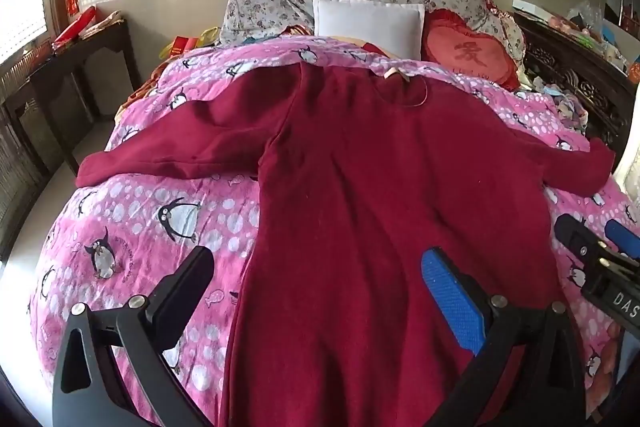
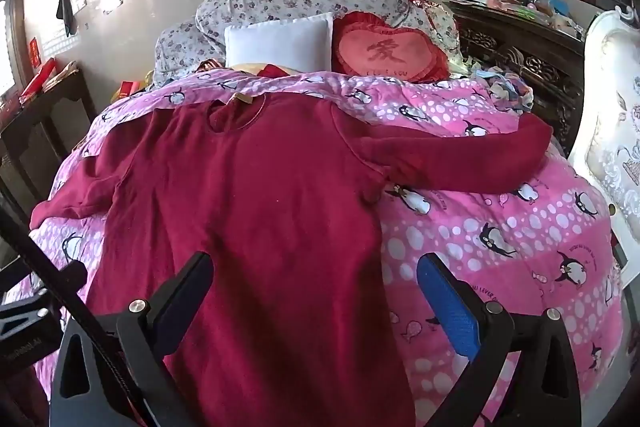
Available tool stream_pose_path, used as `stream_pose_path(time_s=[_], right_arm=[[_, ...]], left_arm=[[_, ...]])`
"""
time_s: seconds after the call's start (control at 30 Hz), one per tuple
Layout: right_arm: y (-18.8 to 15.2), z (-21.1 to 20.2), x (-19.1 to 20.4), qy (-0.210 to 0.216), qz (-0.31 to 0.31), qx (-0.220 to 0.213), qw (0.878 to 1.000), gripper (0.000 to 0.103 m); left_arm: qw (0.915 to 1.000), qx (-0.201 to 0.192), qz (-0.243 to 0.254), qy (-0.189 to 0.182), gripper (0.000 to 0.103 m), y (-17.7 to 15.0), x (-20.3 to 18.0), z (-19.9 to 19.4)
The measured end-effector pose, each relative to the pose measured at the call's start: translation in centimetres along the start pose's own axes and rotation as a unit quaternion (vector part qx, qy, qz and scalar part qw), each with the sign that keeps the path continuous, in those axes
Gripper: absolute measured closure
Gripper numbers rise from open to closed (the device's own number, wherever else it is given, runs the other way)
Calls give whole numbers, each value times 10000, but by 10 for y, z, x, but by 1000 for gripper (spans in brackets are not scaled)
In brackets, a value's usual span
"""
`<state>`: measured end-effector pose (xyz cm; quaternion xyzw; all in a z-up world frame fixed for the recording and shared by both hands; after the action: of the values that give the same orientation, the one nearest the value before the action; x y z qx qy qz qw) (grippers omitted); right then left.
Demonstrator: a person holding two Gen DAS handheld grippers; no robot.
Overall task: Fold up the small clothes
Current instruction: 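Move both grippers over the dark red shirt toward its sleeves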
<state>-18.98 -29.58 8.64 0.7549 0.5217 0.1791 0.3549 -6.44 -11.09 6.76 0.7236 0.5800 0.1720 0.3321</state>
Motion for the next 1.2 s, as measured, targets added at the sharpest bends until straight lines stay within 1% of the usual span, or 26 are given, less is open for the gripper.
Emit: stream_pose_path(time_s=[0.17, 0.27, 0.63, 0.67, 0.77, 0.8, 0.93, 1.07, 1.13, 1.2], right_arm=[[-1, 11, -2, 18, 18, 52, 10000, 0], [-1, 12, 3, 53, -29, 110, 9999, 0], [4, 28, 13, 35, -128, 211, 9997, 0], [3, 28, 14, 19, -169, 335, 9993, 0], [4, 32, 16, 8, -183, 343, 9992, 0], [3, 32, 16, 46, -170, 463, 9988, 0], [5, 34, 19, 109, -118, 491, 9987, 0], [11, 38, 23, -46, -266, 320, 9991, 0], [11, 38, 24, 14, -236, 339, 9991, 0], [13, 39, 27, -26, -299, 343, 9990, 0]], left_arm=[[9999, 74, -130, -25, 0, -2, 4, 10], [9998, 132, -150, -4, 0, -1, 6, 17], [9994, 155, -313, 31, 0, 8, 16, 27], [9994, 154, -324, 27, 0, 9, 16, 28], [9992, 156, -360, 24, 0, 11, 17, 29], [9992, 162, -352, 28, 0, 11, 17, 30], [9993, 166, -326, 47, 0, 12, 19, 34], [9988, 187, -455, 28, 0, 16, 25, 37], [9986, 202, -485, 25, 0, 17, 27, 38], [9986, 173, -488, 44, 0, 18, 29, 38]])
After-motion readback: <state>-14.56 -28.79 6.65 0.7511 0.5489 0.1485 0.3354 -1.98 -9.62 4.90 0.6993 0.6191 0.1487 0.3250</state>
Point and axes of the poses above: each gripper's, at about its wrist camera, not at the fingertips, and z roughly the way its jaws point, x to its left, y to its top, the point moved 5 cm from there along z, roughly the way its jaws point, and after that the axes turned 11 degrees about -z, right-handed, at the moved point
